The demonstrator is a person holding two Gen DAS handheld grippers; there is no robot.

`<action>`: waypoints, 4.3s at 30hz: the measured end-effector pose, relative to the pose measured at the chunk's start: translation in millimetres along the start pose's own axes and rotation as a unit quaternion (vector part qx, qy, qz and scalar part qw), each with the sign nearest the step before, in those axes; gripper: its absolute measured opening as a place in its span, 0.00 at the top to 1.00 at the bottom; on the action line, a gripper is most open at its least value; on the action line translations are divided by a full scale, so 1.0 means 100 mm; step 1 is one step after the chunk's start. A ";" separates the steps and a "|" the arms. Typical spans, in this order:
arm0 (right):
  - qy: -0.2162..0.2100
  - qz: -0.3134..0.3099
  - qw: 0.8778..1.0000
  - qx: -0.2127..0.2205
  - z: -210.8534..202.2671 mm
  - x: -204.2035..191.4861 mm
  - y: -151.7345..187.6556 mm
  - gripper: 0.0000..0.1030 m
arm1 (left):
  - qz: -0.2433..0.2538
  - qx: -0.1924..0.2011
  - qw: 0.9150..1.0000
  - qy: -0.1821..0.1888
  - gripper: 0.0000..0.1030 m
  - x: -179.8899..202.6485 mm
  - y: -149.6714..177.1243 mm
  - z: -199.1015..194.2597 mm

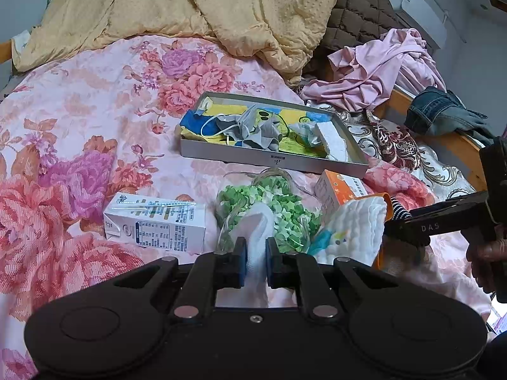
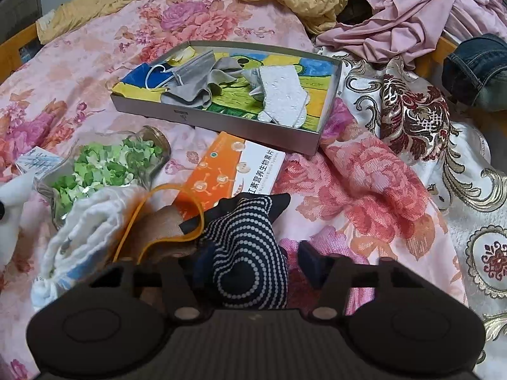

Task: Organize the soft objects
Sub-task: 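Grasp the black-and-white striped sock with the right gripper while the left holds the tissue, then carry the tissue and striped sock with both grippers over the tray, then lower both grippers into the tray and open them, releasing tissue and sock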

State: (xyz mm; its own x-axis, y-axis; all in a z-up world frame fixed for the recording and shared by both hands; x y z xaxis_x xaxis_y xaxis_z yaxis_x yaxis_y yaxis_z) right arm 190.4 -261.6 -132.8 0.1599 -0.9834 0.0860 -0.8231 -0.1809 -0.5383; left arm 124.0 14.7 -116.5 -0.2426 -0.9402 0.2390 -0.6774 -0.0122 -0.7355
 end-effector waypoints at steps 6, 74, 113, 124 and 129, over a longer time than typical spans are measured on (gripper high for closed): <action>-0.012 0.009 1.000 0.012 -0.13 0.01 0.01 0.67 | -0.001 0.000 1.000 0.001 0.88 -0.01 0.01 0.01; -0.108 0.089 0.975 0.173 -1.58 -0.26 -0.42 0.95 | 0.046 0.069 0.996 0.034 0.90 0.70 -0.78 -0.11; -0.061 0.072 0.982 0.164 -0.01 0.02 -2.08 0.95 | 0.021 0.061 0.998 0.028 0.90 0.35 -2.20 1.85; -0.041 0.059 0.990 0.120 0.83 0.00 -2.39 0.95 | 0.010 0.028 0.999 0.028 0.89 0.22 -2.34 2.67; -0.042 0.059 0.993 0.096 1.07 -0.05 -2.43 0.94 | 0.020 0.003 1.000 0.015 0.88 0.12 -2.32 2.91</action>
State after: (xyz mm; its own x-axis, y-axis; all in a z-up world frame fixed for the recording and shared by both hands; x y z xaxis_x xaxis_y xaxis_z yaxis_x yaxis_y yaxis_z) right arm 448.1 -210.9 -91.6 0.1202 -0.9914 -0.0521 -0.7207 -0.0510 -0.6914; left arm 480.2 -93.2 -127.2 -0.2893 -0.9296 0.2283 -0.6624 0.0223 -0.7488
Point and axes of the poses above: each gripper's, at about its wrist camera, not at the fingertips, and z roughly the way its jaws point, x to its right, y to its underside, the point moved 6 cm from there along z, roughly the way its jaws point, and after that the axes turned 3 degrees about -x, right-handed, at the moved point
